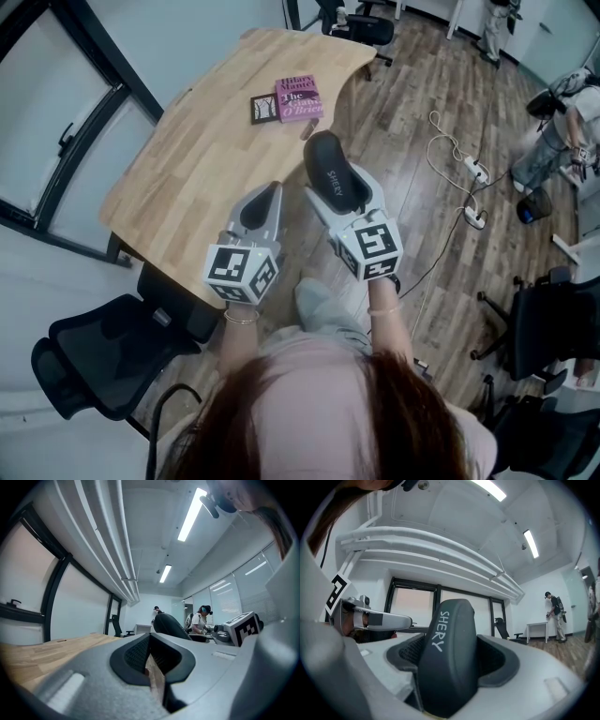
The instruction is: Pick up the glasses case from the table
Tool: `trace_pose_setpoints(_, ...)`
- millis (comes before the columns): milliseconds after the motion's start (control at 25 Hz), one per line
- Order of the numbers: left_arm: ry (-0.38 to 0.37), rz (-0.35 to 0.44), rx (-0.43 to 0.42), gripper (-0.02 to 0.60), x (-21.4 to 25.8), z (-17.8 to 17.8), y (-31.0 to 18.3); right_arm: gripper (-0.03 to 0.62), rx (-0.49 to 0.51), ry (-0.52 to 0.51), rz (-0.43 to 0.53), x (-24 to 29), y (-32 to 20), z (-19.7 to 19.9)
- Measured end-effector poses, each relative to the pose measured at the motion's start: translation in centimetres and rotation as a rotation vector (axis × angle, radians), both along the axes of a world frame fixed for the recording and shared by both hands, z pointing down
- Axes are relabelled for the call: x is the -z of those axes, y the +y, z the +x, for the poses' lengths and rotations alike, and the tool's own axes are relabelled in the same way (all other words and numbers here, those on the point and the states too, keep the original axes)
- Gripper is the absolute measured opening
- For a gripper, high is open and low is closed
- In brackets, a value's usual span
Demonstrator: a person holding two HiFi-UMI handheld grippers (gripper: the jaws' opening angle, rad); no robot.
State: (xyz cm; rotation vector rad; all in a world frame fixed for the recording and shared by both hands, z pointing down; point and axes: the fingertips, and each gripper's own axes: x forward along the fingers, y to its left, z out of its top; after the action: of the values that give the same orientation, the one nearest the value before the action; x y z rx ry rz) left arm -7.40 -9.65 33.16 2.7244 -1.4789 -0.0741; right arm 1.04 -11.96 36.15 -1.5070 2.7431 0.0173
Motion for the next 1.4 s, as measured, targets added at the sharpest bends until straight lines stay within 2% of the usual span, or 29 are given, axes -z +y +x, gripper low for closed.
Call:
trace_pose_setpoints(840,0.009,0.008,0.021,0.008,0.1,-0.2,4.7,0.347,0.004,0.008,0.034,1.1,4.6,0.1)
trace_pose_setpoints(1400,0.032,0.009,0.003,0.008,0.5,-0.1,5.2,0.347,-0.019,0.022,0.041,1.8,5.6,0.2)
